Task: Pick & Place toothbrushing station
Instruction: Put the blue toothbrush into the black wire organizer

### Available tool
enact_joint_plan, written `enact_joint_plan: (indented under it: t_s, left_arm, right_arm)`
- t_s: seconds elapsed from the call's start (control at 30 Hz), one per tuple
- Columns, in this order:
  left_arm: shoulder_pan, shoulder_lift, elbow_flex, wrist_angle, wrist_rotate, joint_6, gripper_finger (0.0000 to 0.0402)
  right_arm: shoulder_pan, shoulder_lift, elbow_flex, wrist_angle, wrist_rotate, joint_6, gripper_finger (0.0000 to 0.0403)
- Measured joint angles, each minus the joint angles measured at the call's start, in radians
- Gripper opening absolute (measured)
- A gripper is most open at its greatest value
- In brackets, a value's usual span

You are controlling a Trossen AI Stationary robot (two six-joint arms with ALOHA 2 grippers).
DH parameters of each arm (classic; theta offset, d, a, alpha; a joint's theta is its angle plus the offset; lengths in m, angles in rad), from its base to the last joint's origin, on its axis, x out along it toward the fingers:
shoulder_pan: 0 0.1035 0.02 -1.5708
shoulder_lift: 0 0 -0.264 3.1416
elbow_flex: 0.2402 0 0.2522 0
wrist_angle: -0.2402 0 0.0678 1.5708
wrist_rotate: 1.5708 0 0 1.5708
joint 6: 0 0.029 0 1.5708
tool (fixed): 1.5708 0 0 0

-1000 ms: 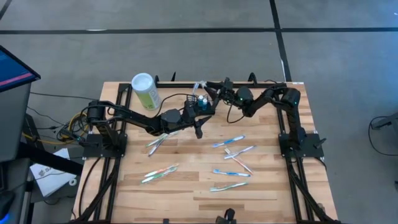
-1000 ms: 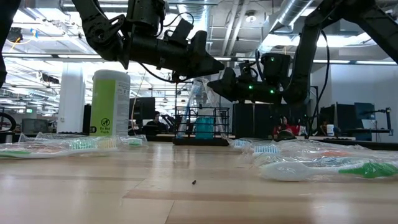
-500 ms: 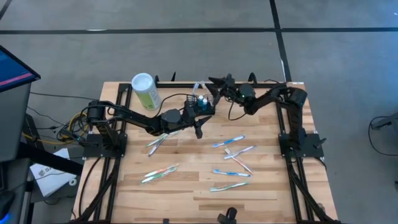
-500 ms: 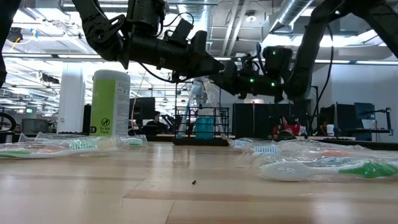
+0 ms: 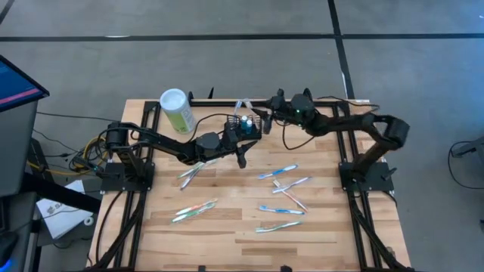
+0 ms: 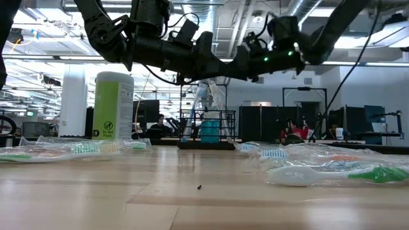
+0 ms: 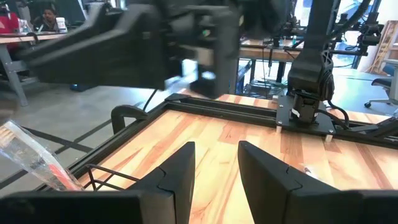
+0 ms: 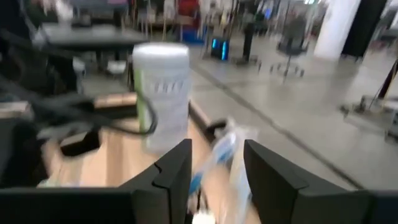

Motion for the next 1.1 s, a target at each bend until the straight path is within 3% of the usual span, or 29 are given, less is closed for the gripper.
enact_joint_plan:
  t_s: [0.3, 0.57, 1.1]
  left_arm:
    - [0.0, 0.0, 0.0, 0.0, 0.0, 0.0, 0.0115]
    - [-0.002, 0.0, 0.0, 0.0, 0.0, -0.002, 0.0115]
    - [-0.016, 0.0, 0.0, 0.001, 0.0, -0.003, 0.0115]
  right_arm:
    - [0.064, -0.243, 0.0, -0.527, -0.059, -0.049, 0.0138]
    - [0.18, -0.339, 0.0, -0.834, -0.076, -0.053, 0.0129]
    - [0.419, -0.314, -0.029, -0.986, -0.049, 0.013, 0.012]
